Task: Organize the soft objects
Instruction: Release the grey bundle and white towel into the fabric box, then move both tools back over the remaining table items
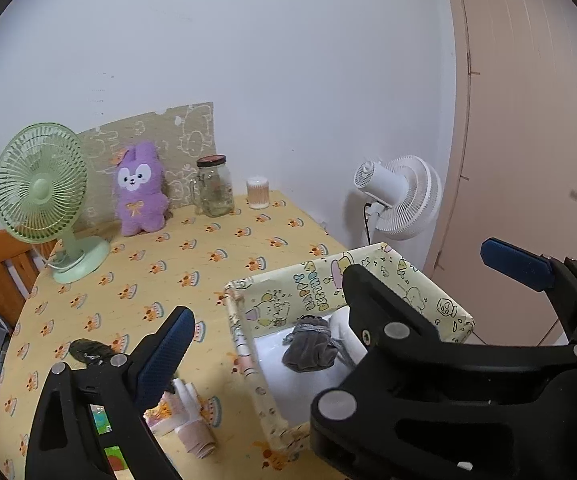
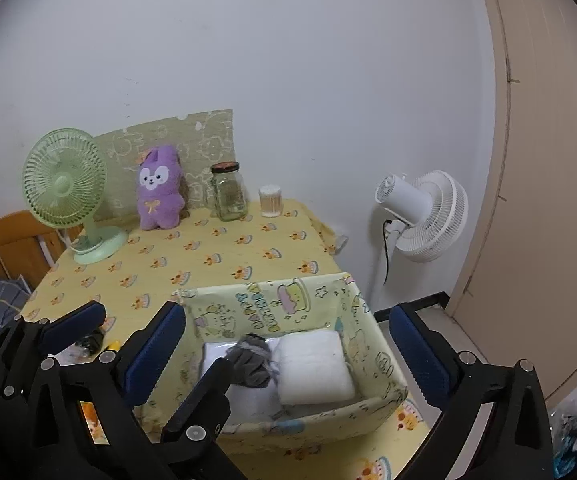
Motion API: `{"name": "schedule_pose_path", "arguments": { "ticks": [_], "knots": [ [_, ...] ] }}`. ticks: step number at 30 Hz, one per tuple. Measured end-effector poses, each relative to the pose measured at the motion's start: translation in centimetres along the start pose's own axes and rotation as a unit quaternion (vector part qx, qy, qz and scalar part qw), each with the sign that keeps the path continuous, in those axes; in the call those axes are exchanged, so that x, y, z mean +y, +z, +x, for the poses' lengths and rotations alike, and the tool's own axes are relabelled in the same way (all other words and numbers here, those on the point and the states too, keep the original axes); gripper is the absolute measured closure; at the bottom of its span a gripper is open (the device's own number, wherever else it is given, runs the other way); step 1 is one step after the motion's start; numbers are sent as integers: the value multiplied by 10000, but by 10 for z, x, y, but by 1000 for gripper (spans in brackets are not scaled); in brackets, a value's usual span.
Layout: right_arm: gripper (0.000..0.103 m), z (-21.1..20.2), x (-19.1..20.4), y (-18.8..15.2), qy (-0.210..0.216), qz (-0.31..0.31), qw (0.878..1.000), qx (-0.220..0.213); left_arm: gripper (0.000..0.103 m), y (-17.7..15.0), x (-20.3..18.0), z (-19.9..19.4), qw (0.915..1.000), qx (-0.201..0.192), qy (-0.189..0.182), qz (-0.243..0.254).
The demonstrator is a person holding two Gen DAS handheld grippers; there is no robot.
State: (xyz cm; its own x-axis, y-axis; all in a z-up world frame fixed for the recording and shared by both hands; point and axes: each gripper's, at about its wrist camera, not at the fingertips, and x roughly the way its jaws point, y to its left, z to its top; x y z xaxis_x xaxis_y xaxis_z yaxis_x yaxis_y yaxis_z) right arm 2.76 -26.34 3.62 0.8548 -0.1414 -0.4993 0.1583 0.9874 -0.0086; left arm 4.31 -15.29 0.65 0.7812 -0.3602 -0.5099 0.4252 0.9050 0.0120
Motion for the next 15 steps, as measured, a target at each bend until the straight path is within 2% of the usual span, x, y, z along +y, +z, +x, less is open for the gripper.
{"name": "schedule_pose_path", "arguments": {
  "ticks": [5,15],
  "knots": [
    [0,-12,14,-3,-82,-71,9999,-134,2,-5,10,-11,9999,-76,99,-9],
    [0,-26,37,-13,5,-40,9999,-120,2,-20,29,-32,9995,-128,275,-66]
  ]
}}
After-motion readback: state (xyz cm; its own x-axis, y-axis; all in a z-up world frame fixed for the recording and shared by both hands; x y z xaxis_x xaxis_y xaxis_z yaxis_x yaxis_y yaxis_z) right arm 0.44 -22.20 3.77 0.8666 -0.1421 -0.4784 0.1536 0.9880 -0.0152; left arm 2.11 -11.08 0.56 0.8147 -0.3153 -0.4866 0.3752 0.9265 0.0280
